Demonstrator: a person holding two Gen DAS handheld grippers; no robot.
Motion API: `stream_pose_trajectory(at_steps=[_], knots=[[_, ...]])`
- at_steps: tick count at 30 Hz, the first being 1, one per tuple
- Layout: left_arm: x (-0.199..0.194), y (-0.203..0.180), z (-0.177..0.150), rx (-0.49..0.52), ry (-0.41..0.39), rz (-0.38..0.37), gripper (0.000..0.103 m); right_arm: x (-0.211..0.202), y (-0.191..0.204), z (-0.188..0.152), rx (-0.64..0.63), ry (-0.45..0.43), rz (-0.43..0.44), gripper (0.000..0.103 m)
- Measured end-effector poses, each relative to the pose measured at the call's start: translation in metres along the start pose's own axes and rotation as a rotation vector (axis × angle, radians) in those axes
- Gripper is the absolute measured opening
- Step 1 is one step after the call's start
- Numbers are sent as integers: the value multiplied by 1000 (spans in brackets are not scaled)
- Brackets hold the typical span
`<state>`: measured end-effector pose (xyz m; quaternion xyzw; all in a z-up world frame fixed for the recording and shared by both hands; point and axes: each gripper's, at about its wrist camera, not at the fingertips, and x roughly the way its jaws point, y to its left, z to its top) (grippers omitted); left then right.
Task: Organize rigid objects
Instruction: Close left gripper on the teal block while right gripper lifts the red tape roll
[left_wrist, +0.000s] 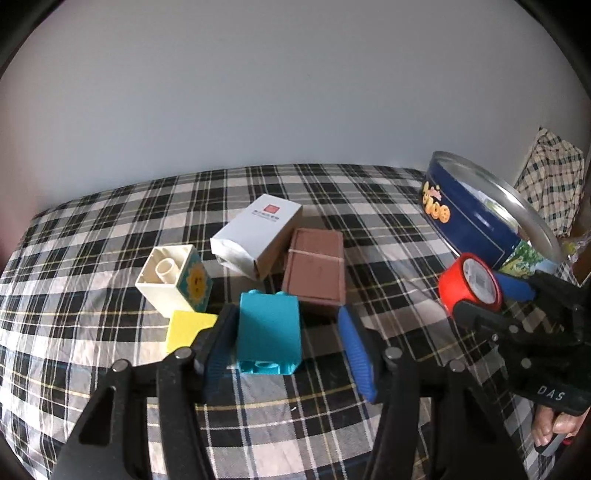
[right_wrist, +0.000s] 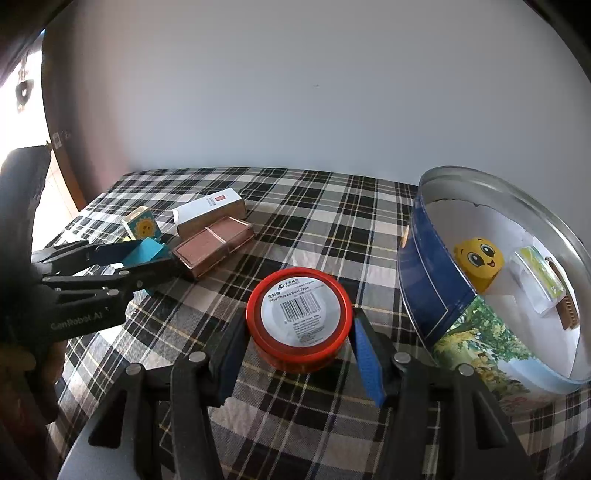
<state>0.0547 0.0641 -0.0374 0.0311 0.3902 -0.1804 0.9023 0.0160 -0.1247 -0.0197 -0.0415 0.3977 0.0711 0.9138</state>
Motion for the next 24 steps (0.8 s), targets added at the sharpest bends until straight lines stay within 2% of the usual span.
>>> stream_pose_trajectory(at_steps=[5, 7, 9, 12, 19, 24], knots=[[5, -3, 1, -1, 5, 22, 55, 1, 0, 0, 1, 3, 4, 57], [9, -3, 0, 1, 36, 16, 31, 1, -1, 0, 7, 5, 7, 57], [17, -1, -2, -26, 86, -17, 30, 1, -1, 0, 11, 7, 11, 57], [18, -5, -4, -7, 89, -20, 30, 2, -3, -1, 21, 8, 16, 57], [16, -4, -5, -61, 78, -22, 30, -8, -3, -1, 18, -47, 0, 57], [2, -16, -4, -52, -4, 3, 30, -21, -5, 2, 18, -120, 7, 57]])
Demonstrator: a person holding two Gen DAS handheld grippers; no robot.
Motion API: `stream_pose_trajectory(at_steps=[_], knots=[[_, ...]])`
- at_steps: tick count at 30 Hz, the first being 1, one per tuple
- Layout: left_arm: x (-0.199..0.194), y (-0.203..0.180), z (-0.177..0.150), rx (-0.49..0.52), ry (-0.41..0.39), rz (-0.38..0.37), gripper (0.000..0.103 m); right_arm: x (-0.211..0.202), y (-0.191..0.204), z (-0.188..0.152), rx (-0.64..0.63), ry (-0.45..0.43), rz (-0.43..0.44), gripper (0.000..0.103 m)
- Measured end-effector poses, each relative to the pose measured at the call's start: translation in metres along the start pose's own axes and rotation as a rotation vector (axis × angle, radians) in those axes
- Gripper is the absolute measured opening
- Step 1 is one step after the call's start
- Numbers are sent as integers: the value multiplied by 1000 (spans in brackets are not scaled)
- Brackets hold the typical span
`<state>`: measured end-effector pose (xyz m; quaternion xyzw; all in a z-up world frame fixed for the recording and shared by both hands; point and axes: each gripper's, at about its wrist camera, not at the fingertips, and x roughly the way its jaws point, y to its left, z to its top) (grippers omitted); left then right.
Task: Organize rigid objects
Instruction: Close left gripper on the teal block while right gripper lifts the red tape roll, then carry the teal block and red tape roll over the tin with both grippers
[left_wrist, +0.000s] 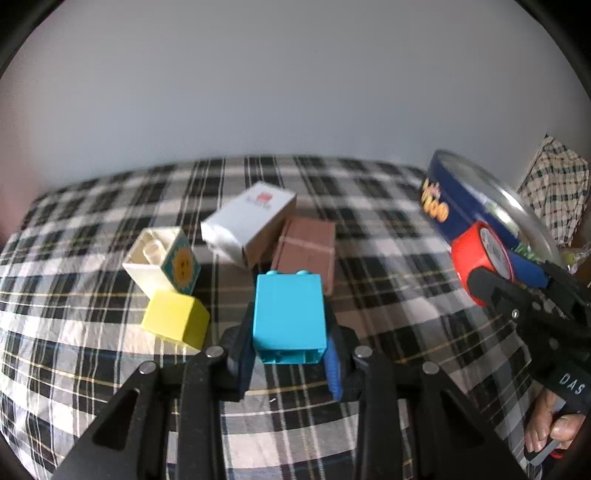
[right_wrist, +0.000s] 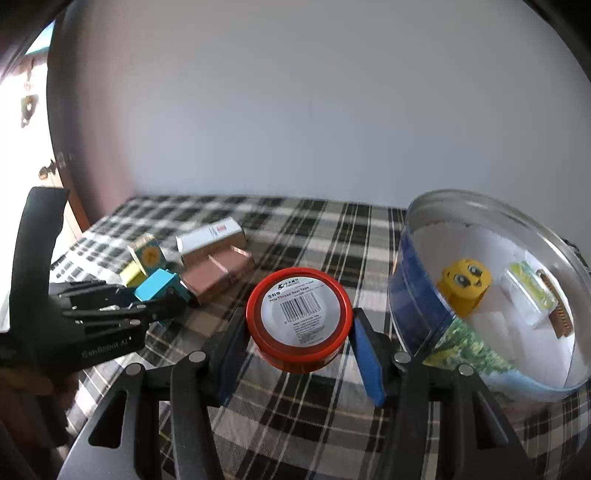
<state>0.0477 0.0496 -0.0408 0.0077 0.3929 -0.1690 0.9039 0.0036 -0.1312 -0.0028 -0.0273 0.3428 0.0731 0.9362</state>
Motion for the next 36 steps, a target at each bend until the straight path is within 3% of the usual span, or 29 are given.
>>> stream_pose_trajectory(at_steps=[6, 13, 36], knots=[[-17, -11, 1, -29, -118, 2, 30, -25, -10, 8, 30, -115, 70, 57], [-32, -34, -1, -55, -226, 24, 30, -39, -23, 12, 39, -162, 108, 57], [-19, -120, 14, -23, -265, 12, 30, -71, -97, 10, 97, -237, 4, 57]])
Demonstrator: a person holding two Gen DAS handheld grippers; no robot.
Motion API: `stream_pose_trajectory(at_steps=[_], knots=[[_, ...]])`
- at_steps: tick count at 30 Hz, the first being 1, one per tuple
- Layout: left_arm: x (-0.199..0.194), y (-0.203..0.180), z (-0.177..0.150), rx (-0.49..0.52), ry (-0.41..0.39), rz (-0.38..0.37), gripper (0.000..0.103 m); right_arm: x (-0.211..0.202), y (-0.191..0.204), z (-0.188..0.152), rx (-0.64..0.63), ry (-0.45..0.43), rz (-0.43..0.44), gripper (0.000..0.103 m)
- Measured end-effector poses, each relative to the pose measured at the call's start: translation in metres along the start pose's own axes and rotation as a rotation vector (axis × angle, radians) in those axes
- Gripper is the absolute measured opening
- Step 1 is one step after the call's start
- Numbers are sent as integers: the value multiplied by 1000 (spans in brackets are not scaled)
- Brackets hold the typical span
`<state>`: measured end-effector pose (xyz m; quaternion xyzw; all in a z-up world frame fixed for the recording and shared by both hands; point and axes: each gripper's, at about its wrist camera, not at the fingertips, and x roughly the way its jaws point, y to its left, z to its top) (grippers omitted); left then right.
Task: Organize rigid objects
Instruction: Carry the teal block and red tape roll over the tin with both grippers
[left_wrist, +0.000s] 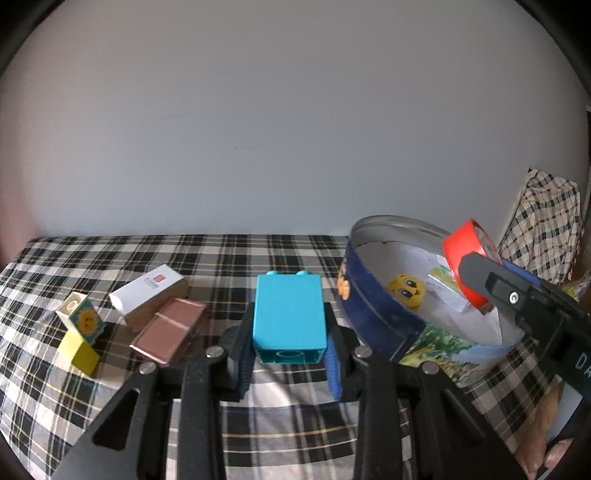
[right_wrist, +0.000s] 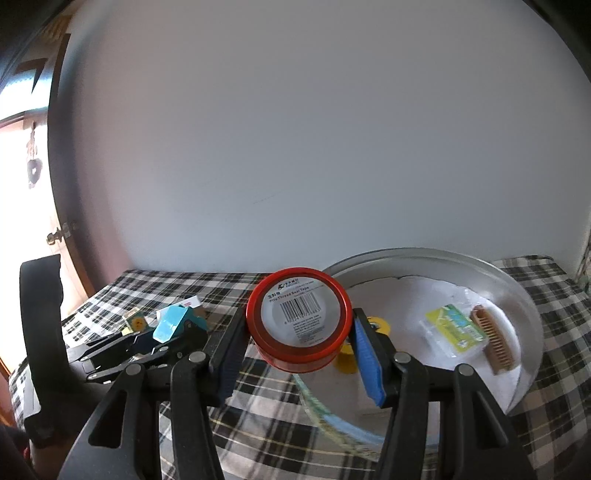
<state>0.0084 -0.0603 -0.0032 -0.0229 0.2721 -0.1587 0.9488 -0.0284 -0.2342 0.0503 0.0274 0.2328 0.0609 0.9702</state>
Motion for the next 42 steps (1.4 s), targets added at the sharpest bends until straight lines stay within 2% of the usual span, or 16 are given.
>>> stream_pose_trajectory(at_steps=[12, 23, 34, 42], knots=[[3, -29, 12, -5, -41, -49, 30, -12, -32, 6, 37, -37, -46, 57], [17, -72, 28, 22, -58, -104, 30, -17, -57, 12, 71, -61, -102, 57], [32, -112, 33, 71, -53, -148, 30, -19, -97, 20, 80, -86, -237, 57], [45, -129, 33, 103, -28, -141, 30, -20, -127, 23, 109, -82, -318, 57]])
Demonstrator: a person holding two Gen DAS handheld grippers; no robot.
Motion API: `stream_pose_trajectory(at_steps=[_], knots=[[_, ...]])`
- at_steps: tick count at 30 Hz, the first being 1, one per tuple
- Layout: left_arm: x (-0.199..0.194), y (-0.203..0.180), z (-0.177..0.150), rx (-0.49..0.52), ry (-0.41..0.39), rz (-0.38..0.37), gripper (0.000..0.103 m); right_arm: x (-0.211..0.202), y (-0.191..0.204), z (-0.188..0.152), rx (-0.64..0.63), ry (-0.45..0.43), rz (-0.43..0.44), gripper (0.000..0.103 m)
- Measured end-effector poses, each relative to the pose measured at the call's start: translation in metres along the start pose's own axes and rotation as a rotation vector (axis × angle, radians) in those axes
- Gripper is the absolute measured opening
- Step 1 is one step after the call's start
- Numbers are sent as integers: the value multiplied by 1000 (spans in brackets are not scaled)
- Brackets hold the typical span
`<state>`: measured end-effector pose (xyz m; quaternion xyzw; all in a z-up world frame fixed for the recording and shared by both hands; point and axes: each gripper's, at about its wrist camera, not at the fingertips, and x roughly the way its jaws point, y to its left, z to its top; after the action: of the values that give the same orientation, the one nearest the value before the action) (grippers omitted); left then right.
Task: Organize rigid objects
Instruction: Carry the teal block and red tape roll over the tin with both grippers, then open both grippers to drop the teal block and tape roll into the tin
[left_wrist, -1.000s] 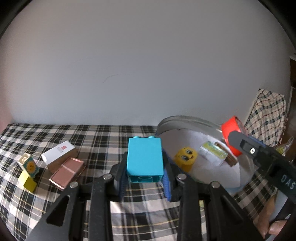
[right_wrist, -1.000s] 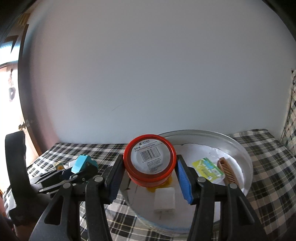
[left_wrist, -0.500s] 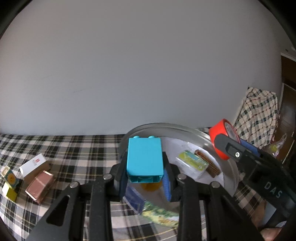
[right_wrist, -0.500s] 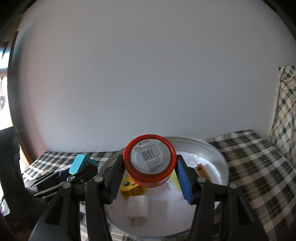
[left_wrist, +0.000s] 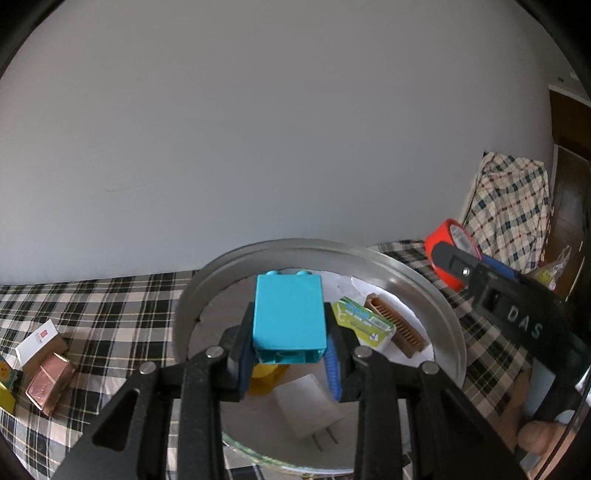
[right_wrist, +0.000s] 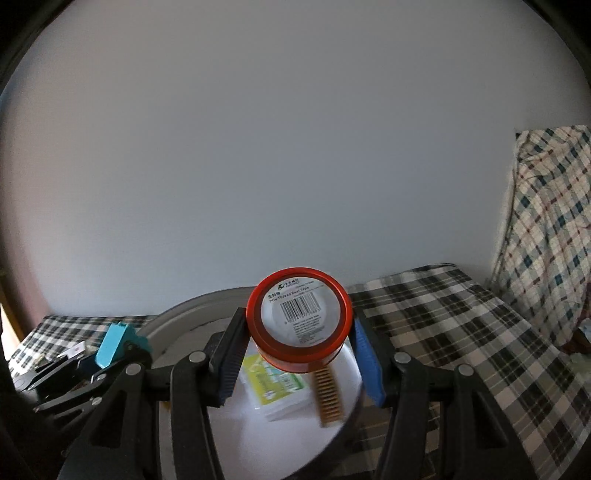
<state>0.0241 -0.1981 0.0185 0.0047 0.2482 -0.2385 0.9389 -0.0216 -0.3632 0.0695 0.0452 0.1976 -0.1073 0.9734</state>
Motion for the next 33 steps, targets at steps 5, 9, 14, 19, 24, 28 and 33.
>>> stream_pose_trajectory(at_steps=[5, 9, 14, 19, 24, 28, 33], knots=[[11, -6, 1, 14, 20, 5, 30, 8, -11, 1, 3, 10, -36, 57], [18, -12, 0, 31, 35, 4, 30, 16, -13, 1, 2, 30, -48, 57], [26, -16, 0, 51, 56, 27, 30, 26, -12, -2, 2, 67, -46, 57], [33, -16, -2, 53, 82, 43, 30, 32, -3, -7, -28, 98, -37, 57], [36, -15, -5, 60, 102, 59, 30, 38, 3, -12, -53, 131, -32, 57], [41, -15, -7, 57, 119, 70, 30, 41, 9, -15, -70, 154, -18, 57], [44, -16, -11, 63, 133, 77, 30, 45, 13, -18, -98, 168, -26, 57]])
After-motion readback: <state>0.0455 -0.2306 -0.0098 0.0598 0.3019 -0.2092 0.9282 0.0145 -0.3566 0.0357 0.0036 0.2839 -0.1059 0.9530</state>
